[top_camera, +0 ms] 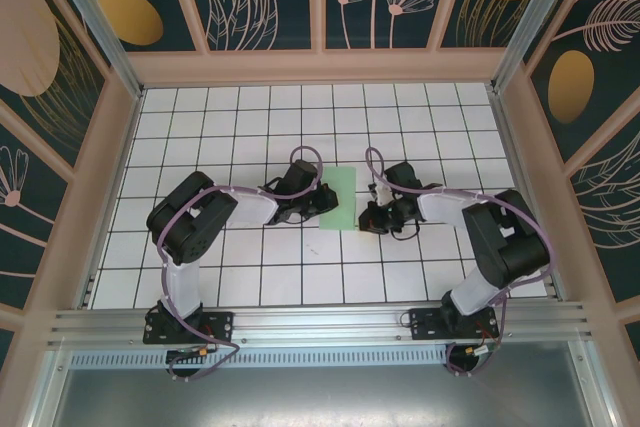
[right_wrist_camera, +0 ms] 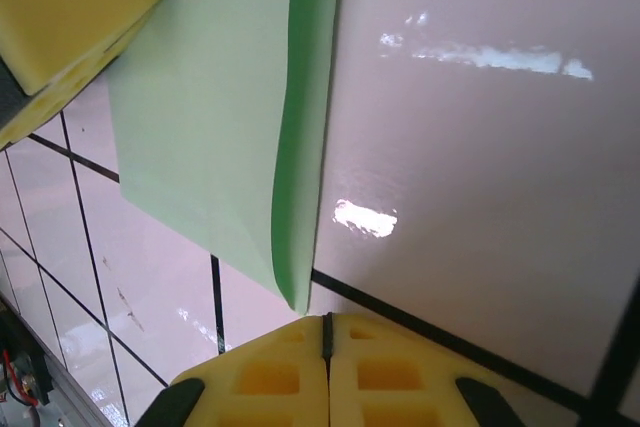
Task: Fold a paper plane with a square sheet of paper (pick it up from the middle)
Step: Fold the triangle a second time at the center of the table.
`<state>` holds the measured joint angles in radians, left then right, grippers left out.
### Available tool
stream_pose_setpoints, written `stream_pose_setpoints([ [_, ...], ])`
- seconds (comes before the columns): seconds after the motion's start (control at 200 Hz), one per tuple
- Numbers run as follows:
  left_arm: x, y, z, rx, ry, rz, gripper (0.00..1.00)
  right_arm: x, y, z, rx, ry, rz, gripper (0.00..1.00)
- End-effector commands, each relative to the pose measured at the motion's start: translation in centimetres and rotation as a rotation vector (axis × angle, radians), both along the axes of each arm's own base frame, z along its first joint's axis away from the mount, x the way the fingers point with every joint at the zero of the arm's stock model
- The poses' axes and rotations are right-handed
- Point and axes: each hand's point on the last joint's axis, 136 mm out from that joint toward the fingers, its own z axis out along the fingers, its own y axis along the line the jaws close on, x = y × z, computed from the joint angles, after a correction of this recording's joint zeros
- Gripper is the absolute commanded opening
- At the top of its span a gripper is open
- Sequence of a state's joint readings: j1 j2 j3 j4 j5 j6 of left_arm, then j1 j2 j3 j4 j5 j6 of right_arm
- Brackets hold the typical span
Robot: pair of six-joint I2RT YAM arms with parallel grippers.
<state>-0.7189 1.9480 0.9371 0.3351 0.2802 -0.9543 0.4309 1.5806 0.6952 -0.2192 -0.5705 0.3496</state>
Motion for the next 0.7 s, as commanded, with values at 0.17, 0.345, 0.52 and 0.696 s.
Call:
stream_pose_setpoints([
  [0.17, 1.5, -1.1, 4.5, -0.029, -0.059, -0.023, 0.23, 5.0, -0.7, 7.3, 0.029, -0.3, -0.154, 0.25],
  [0.345, 2.8, -0.1, 8.7, -0.036, -0.151, 0.05, 0.28, 6.7, -0.8, 7.2, 0.064, -0.296, -0.211, 0.28],
  [0.52, 2.0, 0.9, 8.2, -0.04, -0.122, 0.081, 0.26, 6.7, 0.6, 5.8, 0.137, -0.214, -0.2, 0.33],
  [0.696, 0.8, 1.8, 7.0, -0.032, -0.092, 0.083, 0.19, 6.9, 0.0, 4.9, 0.102, -0.22, -0.222, 0.35],
])
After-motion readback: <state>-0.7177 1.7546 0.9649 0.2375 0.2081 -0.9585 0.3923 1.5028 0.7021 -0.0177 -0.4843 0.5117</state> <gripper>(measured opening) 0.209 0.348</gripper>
